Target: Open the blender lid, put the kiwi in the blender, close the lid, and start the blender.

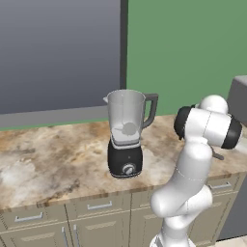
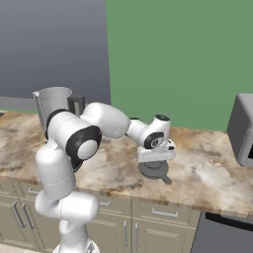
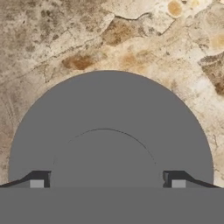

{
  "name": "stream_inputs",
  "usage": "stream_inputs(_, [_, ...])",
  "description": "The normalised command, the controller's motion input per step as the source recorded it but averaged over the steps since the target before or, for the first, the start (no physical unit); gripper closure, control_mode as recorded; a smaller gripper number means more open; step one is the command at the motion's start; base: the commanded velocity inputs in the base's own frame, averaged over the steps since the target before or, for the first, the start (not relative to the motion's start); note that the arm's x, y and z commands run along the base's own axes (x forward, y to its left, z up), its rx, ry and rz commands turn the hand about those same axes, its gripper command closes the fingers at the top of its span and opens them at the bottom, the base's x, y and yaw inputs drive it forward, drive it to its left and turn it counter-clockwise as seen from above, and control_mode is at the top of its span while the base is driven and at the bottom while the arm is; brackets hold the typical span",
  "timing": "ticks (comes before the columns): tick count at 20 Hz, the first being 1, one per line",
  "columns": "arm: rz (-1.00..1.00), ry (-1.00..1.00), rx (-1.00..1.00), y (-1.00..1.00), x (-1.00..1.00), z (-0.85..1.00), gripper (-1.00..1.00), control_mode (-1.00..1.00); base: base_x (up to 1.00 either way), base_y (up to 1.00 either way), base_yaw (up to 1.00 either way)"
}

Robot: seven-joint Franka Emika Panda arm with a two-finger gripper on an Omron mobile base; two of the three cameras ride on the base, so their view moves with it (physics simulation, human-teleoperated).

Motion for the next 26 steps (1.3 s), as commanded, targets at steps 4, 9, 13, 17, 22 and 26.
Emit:
stream_inputs(4, [0.08, 0.01, -0.01, 0.0, -0.1, -0.71, 1.0, -1.0, 0.0, 0.0, 0.0])
stream_inputs(9, [0.02, 0.0, 0.0, 0.23, -0.17, -0.5, 1.0, -1.0, 0.0, 0.0, 0.0])
stream_inputs(13, [0.0, 0.0, 0.0, 0.1, -0.02, 0.07, 1.0, -1.0, 0.0, 0.0, 0.0])
stream_inputs(17, [0.04, 0.0, 0.0, 0.0, -0.03, 0.68, 1.0, -1.0, 0.0, 0.0, 0.0])
stream_inputs(22, [0.08, -0.01, 0.0, 0.02, -0.09, 0.99, 1.0, -1.0, 0.0, 0.0, 0.0])
stream_inputs(26, [0.1, 0.0, 0.0, 0.29, -0.01, 1.0, 1.0, -1.0, 0.0, 0.0, 0.0])
